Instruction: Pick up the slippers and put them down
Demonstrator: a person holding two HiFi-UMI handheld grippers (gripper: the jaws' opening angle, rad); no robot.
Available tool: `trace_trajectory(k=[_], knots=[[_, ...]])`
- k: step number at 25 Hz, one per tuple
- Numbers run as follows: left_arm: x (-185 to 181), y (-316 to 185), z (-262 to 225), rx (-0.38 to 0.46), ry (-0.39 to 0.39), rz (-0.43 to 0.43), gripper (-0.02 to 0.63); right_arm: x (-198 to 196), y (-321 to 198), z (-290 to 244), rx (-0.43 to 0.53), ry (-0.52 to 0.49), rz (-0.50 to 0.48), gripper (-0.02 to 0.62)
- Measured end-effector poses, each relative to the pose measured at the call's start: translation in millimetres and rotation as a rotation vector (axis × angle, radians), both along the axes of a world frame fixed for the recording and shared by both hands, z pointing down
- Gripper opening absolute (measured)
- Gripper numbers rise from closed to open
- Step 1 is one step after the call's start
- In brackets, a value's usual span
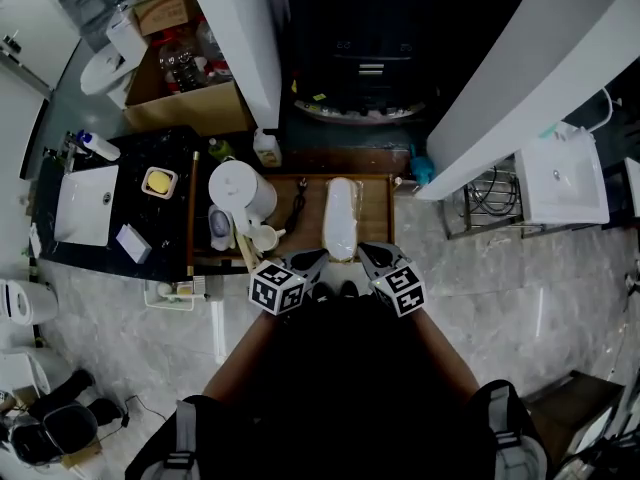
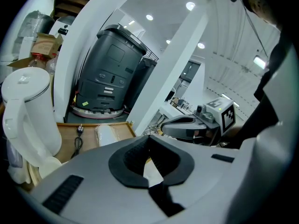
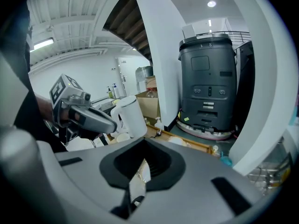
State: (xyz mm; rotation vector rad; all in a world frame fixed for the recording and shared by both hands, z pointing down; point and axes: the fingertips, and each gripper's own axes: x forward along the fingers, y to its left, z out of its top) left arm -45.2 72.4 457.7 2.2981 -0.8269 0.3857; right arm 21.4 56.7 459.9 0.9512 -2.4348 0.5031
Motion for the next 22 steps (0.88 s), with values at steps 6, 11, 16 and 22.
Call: trace_trajectory(k=[6, 11, 16, 22], knots=[[-4, 1, 1, 0.005, 0.001, 0.001, 0.011, -4, 1, 0, 0.004, -0.001, 0.005, 0.006], [-7, -4, -2, 0.008, 0.007, -0.002, 0.011, -11, 1, 1, -0.001, -0.002, -0.002, 0.006], [-10, -4, -2, 0.004, 0.013, -0.003, 0.011, -14, -2, 1, 0.001, 0.000, 0.002, 0.006], [-14, -8, 1, -0.002, 0.019, -0.002, 0.011, -20, -6, 1, -0.002, 0.003, 0.000, 0.006]])
